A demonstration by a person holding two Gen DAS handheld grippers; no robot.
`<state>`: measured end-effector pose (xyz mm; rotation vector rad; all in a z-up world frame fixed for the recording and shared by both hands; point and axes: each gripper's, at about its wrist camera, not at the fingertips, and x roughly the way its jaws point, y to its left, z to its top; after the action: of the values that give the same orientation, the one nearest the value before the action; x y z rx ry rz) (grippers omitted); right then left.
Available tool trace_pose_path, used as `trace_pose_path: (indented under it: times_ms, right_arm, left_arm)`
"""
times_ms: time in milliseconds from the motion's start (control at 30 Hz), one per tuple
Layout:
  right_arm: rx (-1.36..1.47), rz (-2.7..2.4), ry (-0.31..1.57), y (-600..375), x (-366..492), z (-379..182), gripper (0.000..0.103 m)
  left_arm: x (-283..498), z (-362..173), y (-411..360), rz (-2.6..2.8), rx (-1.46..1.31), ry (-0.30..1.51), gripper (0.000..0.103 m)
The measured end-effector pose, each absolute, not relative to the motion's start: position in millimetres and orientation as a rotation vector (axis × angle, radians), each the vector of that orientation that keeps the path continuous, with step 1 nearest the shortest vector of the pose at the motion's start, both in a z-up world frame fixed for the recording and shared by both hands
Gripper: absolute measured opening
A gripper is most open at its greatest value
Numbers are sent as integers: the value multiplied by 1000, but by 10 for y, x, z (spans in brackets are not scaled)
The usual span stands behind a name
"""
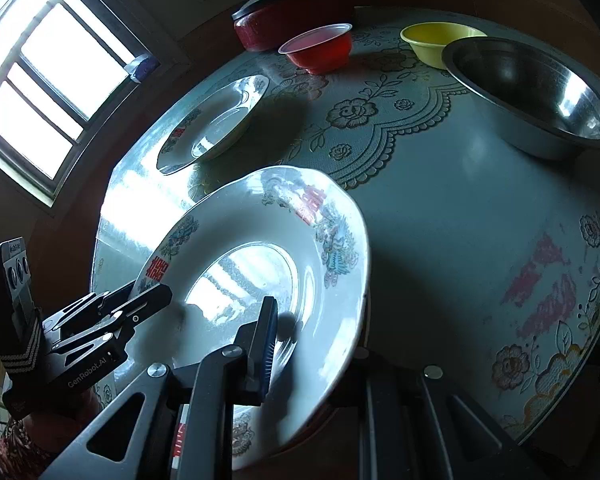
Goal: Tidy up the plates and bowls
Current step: 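Lower the deep white plate onto the pink-rimmed plate with both grippers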
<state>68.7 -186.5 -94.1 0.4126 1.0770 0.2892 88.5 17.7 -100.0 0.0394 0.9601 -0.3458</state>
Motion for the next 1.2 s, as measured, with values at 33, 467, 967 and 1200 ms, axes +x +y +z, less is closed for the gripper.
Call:
trace_pose_path:
  times_ms: [33,467,967,1200]
  right_arm:
    - [420,285,1083,-1872,695,-943,18]
    - [417,286,1191,-1892,543,-809,21]
    - [386,236,1149,-1915,517,-811,19]
    - [397,247,1185,-1897,523,-830,23]
  left_arm:
    - [890,-1004,179,-344,34,966,35]
    - [917,-1021,211,-348,2,995,35]
    - [877,-958,273,-325,-69,1003,35]
    - [898,-931,331,-343,-111,1016,35]
